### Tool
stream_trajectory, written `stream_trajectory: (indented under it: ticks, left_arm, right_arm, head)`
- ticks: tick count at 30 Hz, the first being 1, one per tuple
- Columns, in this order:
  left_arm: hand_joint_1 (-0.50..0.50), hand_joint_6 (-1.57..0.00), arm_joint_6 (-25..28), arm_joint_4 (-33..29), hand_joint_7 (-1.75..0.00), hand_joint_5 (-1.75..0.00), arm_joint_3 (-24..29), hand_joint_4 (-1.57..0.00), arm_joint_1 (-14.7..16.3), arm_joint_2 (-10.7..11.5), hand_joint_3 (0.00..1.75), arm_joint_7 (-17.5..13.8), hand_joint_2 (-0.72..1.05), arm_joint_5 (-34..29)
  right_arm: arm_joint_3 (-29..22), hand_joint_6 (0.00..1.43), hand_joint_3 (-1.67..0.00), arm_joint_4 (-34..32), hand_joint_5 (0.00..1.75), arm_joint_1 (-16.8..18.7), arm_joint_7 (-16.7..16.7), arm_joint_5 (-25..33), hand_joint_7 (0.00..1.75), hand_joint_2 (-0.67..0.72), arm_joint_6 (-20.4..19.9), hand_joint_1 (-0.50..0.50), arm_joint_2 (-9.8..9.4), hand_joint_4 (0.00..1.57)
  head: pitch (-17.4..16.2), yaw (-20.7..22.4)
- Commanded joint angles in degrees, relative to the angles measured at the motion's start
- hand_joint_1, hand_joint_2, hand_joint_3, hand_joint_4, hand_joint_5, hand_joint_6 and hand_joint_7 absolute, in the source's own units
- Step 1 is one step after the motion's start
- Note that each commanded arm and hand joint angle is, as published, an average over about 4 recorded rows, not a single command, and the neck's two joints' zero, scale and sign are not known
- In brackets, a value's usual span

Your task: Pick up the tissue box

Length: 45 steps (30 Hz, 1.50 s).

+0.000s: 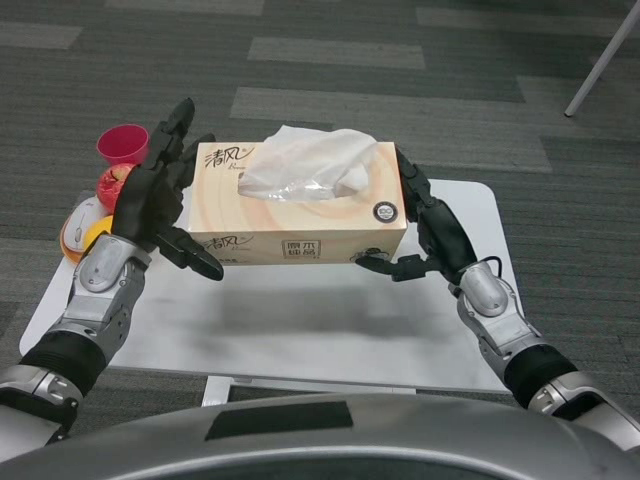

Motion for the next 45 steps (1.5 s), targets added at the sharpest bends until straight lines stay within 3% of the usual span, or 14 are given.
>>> stream_trajectory:
  ticks: [1, 6, 15, 21, 27, 31, 45]
  left_arm:
    - [0.50, 0.00, 0.1, -1.3, -0.07, -0.51, 0.4, 0.00, -0.6, -0.3, 0.00, 0.2, -0.28, -0.4]
    - [0.50, 0.00, 0.1, -1.7, -0.07, -0.51, 1.0, 0.00, -0.5, -0.2, 0.00, 0.2, -0.28, -0.5]
    - [0.50, 0.00, 0.1, -2.1, -0.07, -0.51, 1.4, 0.00, -0.5, 0.0, 0.00, 0.3, -0.28, -0.5]
    - [0.50, 0.00, 0.1, -2.1, -0.07, -0.51, 1.5, 0.00, -0.5, 0.0, 0.00, 0.3, -0.28, -0.5]
    - [0.50, 0.00, 0.1, -2.1, -0.07, -0.51, 1.5, 0.00, -0.5, 0.0, 0.00, 0.3, -0.28, -0.5]
    - [0.50, 0.00, 0.0, -2.1, -0.07, -0.51, 1.5, 0.00, -0.5, 0.0, 0.00, 0.3, -0.28, -0.4]
    - [0.50, 0.00, 0.0, -2.2, -0.07, -0.51, 1.3, 0.00, -0.5, 0.0, 0.00, 0.3, -0.28, -0.4]
  right_arm:
    - [1.0, 0.00, -0.56, -1.9, 0.12, -0.4, 0.6, -0.4, 0.07, -0.45, -0.1, -0.46, -0.09, 0.00]
    - [1.4, 0.00, -0.56, -2.1, 0.10, -0.4, 0.5, -0.4, 0.09, -0.41, -0.1, -0.46, -0.13, 0.00]
    - [1.6, 0.00, -0.59, -2.8, 0.10, -0.3, 0.2, -0.3, 0.07, -0.48, -0.1, -0.46, -0.26, 0.00]
    - [1.6, 0.00, -0.59, -3.0, 0.19, -0.3, 0.0, -0.3, 0.07, -0.48, 0.0, -0.46, -0.33, 0.00]
    - [1.6, 0.00, -0.63, -3.1, 0.19, -0.3, -0.1, -0.3, 0.07, -0.41, -0.1, -0.46, -0.37, 0.00]
    - [1.8, 0.00, -0.63, -3.3, 0.19, -0.3, -0.2, -0.2, 0.09, -0.48, 0.0, -0.46, -0.37, 0.00]
    - [1.8, 0.00, -0.63, -3.5, 0.19, -0.3, -0.4, -0.2, 0.09, -0.48, 0.0, -0.46, -0.40, 0.00]
  head:
    - [0.0, 0.0]
    - [-0.1, 0.0]
    - [0.2, 0.0]
    - [0.2, 0.0]
    - [0.2, -0.1]
    - [0.2, -0.1]
    - [0.0, -0.2]
